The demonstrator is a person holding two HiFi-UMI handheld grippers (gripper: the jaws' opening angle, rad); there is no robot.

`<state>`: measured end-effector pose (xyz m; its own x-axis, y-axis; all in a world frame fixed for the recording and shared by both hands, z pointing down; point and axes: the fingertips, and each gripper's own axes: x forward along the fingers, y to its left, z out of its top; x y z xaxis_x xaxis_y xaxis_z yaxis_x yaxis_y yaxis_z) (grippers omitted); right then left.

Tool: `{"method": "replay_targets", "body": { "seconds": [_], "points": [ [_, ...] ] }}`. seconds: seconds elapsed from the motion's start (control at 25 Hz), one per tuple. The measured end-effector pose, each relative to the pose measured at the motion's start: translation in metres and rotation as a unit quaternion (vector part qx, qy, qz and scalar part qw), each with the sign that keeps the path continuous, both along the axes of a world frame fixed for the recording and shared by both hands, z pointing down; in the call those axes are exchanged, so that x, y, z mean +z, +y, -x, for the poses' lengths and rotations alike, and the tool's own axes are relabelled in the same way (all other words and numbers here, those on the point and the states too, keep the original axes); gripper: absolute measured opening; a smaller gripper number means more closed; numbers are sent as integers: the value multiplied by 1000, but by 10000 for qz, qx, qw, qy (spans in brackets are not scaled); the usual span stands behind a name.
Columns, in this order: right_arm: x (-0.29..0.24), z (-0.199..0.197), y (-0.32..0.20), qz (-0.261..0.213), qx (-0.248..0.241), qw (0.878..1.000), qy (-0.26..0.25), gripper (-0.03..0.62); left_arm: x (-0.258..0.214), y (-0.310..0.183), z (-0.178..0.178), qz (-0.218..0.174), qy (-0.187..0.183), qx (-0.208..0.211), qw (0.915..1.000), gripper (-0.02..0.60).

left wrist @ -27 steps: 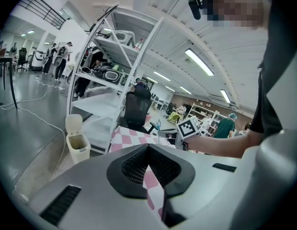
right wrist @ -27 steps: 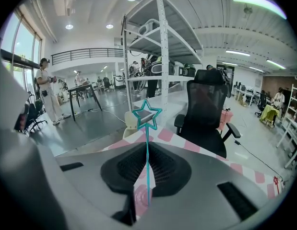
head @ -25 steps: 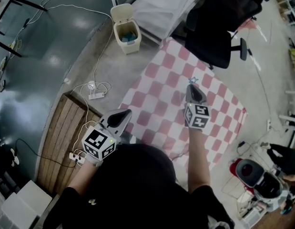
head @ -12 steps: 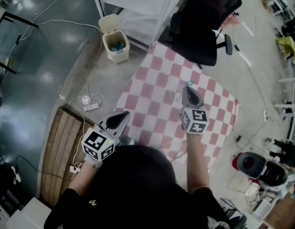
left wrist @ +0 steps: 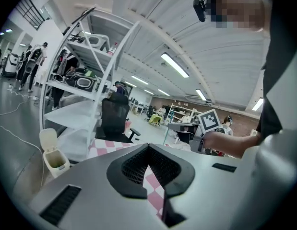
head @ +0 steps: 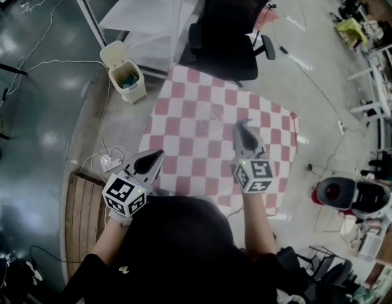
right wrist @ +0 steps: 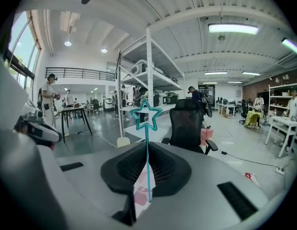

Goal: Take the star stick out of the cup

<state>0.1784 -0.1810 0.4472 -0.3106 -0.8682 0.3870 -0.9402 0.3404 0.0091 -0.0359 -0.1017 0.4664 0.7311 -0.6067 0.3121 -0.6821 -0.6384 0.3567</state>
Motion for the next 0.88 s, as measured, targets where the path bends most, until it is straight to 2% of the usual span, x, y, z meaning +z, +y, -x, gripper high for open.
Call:
{"method": "replay_targets", "body": {
  "seconds": [0.28,0.56,0.88],
  "points": [
    [-26,-41,56,-223,464,9987,-55,29,-8,-5,-40,-172,52,599,9980,40],
    [-31,-63,105,-355,969,9946,-79,29,-14,-7,-83,-350,132,1259,9913,40],
    [-20,-73,130,-291,1304,9907,-255,29,-18,-5,-107,-425,161,1540,9870,40]
  ]
}}
